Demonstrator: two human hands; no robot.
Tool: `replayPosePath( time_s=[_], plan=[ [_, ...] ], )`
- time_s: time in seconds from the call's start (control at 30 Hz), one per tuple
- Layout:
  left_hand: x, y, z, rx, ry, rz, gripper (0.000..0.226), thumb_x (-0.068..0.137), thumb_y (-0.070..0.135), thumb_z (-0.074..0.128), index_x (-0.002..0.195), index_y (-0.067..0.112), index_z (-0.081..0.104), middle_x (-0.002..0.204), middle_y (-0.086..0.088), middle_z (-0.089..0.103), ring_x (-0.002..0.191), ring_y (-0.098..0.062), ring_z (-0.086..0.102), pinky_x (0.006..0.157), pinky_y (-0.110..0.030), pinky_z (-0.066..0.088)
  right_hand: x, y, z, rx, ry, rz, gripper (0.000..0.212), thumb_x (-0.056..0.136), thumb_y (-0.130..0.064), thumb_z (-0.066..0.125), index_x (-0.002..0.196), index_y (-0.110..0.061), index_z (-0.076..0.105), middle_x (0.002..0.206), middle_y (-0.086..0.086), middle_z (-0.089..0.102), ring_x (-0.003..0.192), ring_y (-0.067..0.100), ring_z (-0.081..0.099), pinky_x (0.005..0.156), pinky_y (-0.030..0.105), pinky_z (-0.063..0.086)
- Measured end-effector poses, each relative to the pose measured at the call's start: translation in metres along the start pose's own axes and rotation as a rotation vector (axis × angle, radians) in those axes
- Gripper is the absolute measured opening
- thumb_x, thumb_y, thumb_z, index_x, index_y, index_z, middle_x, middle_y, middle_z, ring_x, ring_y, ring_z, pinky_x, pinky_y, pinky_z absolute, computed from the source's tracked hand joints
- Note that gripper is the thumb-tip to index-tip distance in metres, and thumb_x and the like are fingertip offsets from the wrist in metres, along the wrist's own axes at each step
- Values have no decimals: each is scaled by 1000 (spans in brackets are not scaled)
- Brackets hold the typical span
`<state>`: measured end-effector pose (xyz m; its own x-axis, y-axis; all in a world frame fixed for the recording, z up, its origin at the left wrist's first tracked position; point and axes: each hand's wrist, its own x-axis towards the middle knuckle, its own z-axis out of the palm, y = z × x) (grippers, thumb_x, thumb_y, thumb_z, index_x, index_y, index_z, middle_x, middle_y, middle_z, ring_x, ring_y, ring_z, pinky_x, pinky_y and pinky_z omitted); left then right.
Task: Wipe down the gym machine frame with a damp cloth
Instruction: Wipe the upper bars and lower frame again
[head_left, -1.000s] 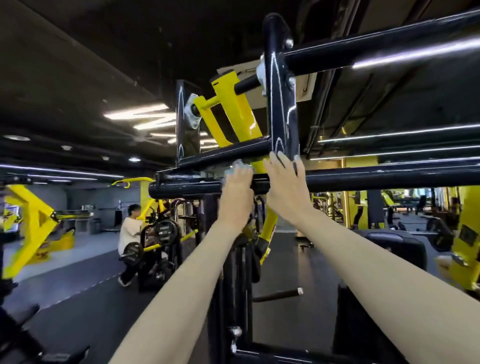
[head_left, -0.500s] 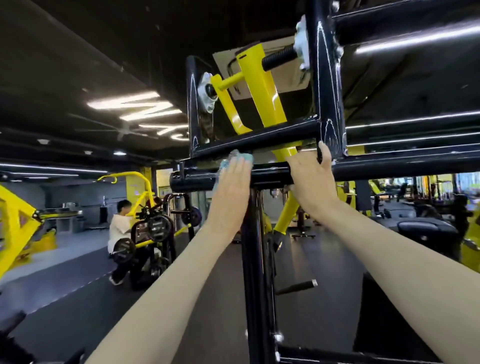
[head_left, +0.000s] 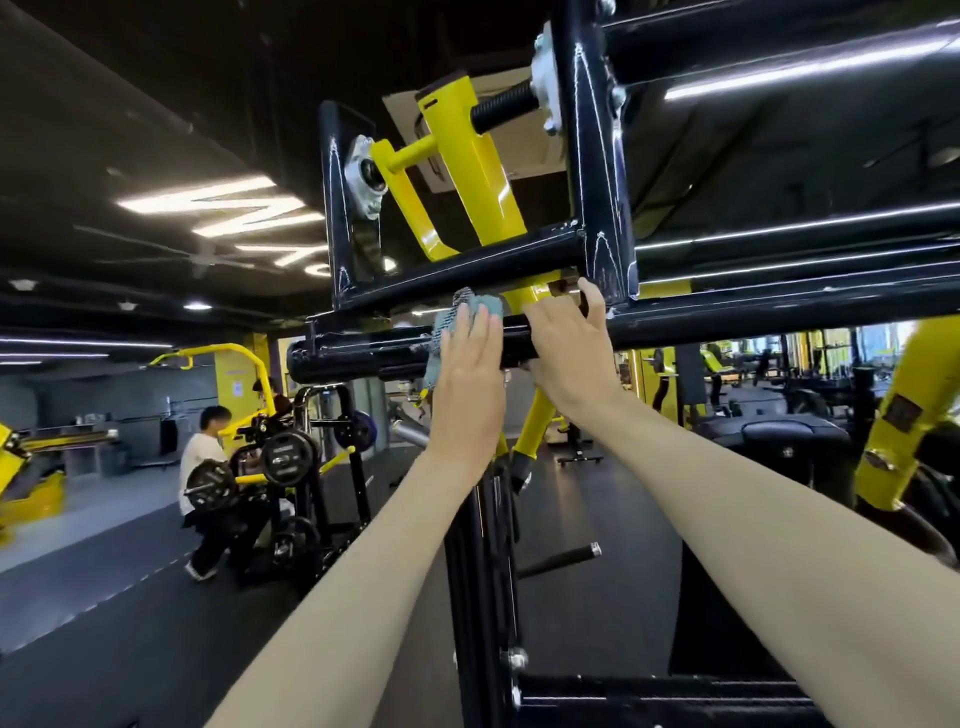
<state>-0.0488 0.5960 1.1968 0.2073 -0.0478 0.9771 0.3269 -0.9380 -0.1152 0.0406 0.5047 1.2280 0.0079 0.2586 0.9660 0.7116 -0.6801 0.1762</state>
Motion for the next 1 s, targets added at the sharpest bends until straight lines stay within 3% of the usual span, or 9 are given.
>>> replayPosePath(
  time_s=[0.13,0.27,0.33,0.43,0.53,0.67,0.77,0.87,1.0],
  plan=[
    [4,-22,-11,34,-79,196,68,77,-14,63,140,-2,42,145,-19,43,138,-34,36,115,-43,20,5,4,-4,13,-28,-31,36,71,-20,80,102,-13,63,96,2,63,100,22,59,112,39,5],
    [-9,-49,-24,17,-31,-70,60,86,-13,50,144,-1,37,150,-19,36,143,-32,26,118,-45,21,4,5,-7,-16,-76,-66,42,73,-24,80,109,-12,62,98,3,61,101,22,57,113,37,1],
    [2,-14,-16,-2,1,-105,59,88,-10,48,145,-2,34,151,-19,34,144,-33,23,119,-45,21,3,2,-3,-43,-7,-43,64,63,-25,86,118,-9,58,89,2,64,91,22,61,113,38,11],
    [11,26,0,-62,-48,57,53,91,-4,47,144,-2,35,149,-20,36,143,-34,26,117,-46,25,2,1,-3,-22,87,-11,108,62,-18,85,147,-4,20,75,-2,63,79,21,63,112,38,17],
    [6,-8,-10,14,-52,169,56,85,-2,34,140,-1,42,145,-20,44,138,-34,38,114,-47,31,1,2,-5,48,125,-17,118,60,-15,87,151,-4,12,71,-1,62,75,22,62,114,39,21],
    [2,-27,-17,25,-8,-163,58,88,-8,46,145,3,36,150,-16,36,144,-30,25,115,-47,30,-1,0,-7,18,8,-6,92,66,-15,84,143,-3,35,81,2,63,85,24,62,119,44,20],
    [15,-5,-12,-16,-61,-51,61,85,-11,50,143,2,39,150,-14,37,145,-28,23,117,-45,26,2,-12,-20,-131,-193,-17,46,78,-17,74,120,-9,56,101,4,65,106,25,58,122,44,3],
    [5,-34,-26,-2,-111,98,68,84,-12,51,147,6,34,152,-11,35,145,-21,22,120,-38,21,4,-24,-30,-237,-267,-11,52,85,-20,66,132,-8,47,108,6,63,114,28,55,119,45,-5],
    [-19,-89,-41,16,-5,-243,65,90,-13,44,149,7,27,157,-12,25,147,-20,12,120,-41,16,1,-27,-29,-271,-236,-8,45,89,-19,61,130,-10,47,105,6,63,113,29,56,120,46,-2]
  ],
)
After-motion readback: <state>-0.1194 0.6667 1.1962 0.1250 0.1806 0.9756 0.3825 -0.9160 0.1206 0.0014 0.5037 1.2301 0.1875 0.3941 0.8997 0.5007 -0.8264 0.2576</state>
